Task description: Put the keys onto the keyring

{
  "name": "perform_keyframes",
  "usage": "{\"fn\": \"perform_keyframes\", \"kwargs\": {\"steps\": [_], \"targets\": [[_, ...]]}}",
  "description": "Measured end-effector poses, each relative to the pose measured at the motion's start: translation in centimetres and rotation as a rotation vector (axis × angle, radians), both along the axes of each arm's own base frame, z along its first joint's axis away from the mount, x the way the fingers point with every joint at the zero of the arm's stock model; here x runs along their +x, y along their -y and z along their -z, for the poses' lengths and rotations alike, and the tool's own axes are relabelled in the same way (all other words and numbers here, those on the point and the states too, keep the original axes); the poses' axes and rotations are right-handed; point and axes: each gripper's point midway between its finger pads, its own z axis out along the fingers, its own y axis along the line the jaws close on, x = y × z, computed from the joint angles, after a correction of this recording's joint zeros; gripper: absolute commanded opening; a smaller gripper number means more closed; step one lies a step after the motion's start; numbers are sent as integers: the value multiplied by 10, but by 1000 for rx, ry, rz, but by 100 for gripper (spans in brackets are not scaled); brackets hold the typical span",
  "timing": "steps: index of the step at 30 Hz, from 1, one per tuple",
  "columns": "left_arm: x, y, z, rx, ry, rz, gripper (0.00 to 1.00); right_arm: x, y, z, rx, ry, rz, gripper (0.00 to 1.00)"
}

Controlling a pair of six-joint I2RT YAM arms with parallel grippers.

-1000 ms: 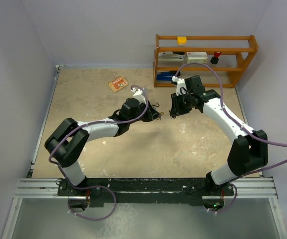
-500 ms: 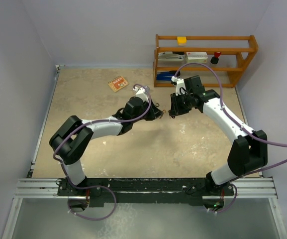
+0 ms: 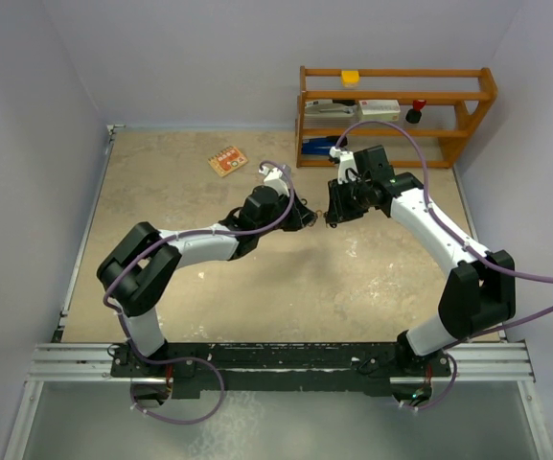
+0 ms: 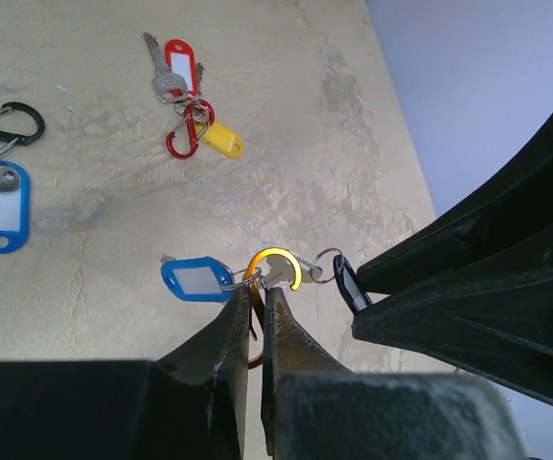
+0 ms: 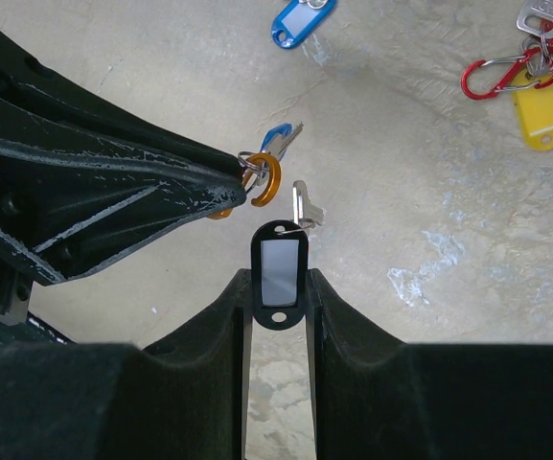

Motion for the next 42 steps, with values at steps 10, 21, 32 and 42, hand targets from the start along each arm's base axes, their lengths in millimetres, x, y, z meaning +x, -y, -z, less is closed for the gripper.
{"fn": "perform_keyframes", "kwargs": {"steps": [10, 21, 32, 42], "targets": [[0, 4, -5, -4, 8, -1, 0, -1, -2, 0, 1, 0, -4, 19], [0, 7, -5, -5, 11, 2, 0, -1, -2, 0, 1, 0, -5, 19], [-1, 11, -3, -2, 9, 6, 0, -2, -4, 0, 2, -2, -6, 19], [-2, 13, -4, -3, 11, 11, 0, -2, -5, 2, 2, -9, -6, 19]]}}
